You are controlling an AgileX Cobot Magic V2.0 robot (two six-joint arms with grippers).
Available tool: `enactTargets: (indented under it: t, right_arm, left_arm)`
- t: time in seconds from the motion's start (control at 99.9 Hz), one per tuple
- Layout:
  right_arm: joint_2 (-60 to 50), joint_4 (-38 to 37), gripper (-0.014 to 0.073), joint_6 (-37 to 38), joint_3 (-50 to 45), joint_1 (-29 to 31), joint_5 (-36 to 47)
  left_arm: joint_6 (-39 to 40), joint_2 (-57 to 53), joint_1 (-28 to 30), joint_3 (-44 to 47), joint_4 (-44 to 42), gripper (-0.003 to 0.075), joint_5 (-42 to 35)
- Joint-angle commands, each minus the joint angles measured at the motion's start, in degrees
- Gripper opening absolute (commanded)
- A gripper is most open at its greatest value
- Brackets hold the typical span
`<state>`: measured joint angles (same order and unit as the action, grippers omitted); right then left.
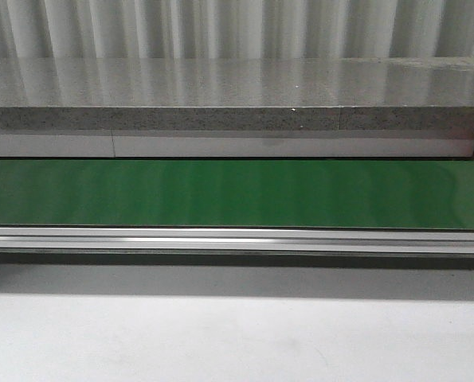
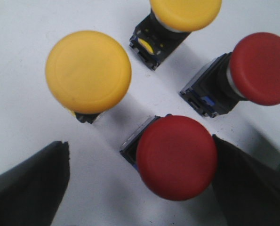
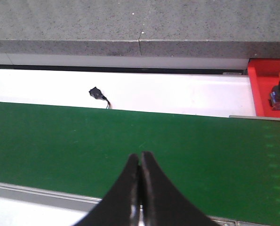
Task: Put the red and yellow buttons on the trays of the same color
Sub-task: 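Lower the left gripper toward a red-capped button in the cluster, then grasp the red button with the left gripper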
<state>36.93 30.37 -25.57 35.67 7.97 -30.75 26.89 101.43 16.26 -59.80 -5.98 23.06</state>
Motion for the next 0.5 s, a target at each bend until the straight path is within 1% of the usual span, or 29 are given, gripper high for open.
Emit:
enactTargets:
  t: [0.0, 0.1, 0.15, 0.17, 0.19, 0.2, 0.22, 0.26, 0.33, 0.411, 0.491]
  right_arm:
    - [-0.17, 0.77, -0.0068, -0.45, 1.46, -0.06, 3.10]
    - [-0.17, 0.77, -0.0068, -0.45, 1.46, -0.06, 3.10]
    - [-0.17, 0.77, -0.0068, -0.45, 1.46, -0.06, 3.10]
    - [-0.17, 0.77, -0.0068, -0.45, 1.46, -0.06, 3.10]
    - [-0.17, 0.77, -0.0068, -0.45, 1.46, -0.06, 3.10]
    - [-0.17, 0.77, -0.0068, -0.45, 1.46, -0.06, 3.10]
    - [-0.17, 0.77, -0.0068, -0.45, 1.46, -0.06, 3.10]
    - [-0.17, 0.77, -0.0068, -0.45, 1.46, -0.06, 3.10]
    - [-0.17, 0.77, -0.0068, -0.45, 1.46, -0.06, 3.10]
    - [-0.17, 0.77, -0.0068, -0.45, 1.46, -0.06, 3.10]
    - [-0.17, 0.77, -0.0068, -0.45, 1.46, -0.06, 3.10]
  left_arm:
    - [0.70, -2.31, 0.08, -1.77, 0.41, 0.0528, -3.12]
    - [0.70, -2.31, 0.08, -2.10, 0.41, 0.0388, -2.56]
    - [0.70, -2.31, 0.08, -2.26, 0.41, 0.0285, -2.15]
    - [0.51, -2.42, 0.08, -2.26, 0.41, 0.0258, -2.13]
    - [0.26, -2.52, 0.08, -2.26, 0.41, 0.0204, -2.02]
    - [0.25, -2.54, 0.08, -2.26, 0.41, 0.0204, -1.99]
    - [0.16, -2.73, 0.08, -2.26, 0.31, 0.0150, -1.87]
    - [-0.15, -3.18, 0.08, -2.26, 0.31, 0.0074, -1.44]
    - [-0.16, -4.63, 0.08, -2.26, -0.28, -0.0022, -0.72]
    - [-0.72, -7.12, 0.08, -2.26, -0.85, -0.0020, 0.40]
    - [-3.42, -10.90, -0.04, -2.26, -0.98, -0.0020, 1.96]
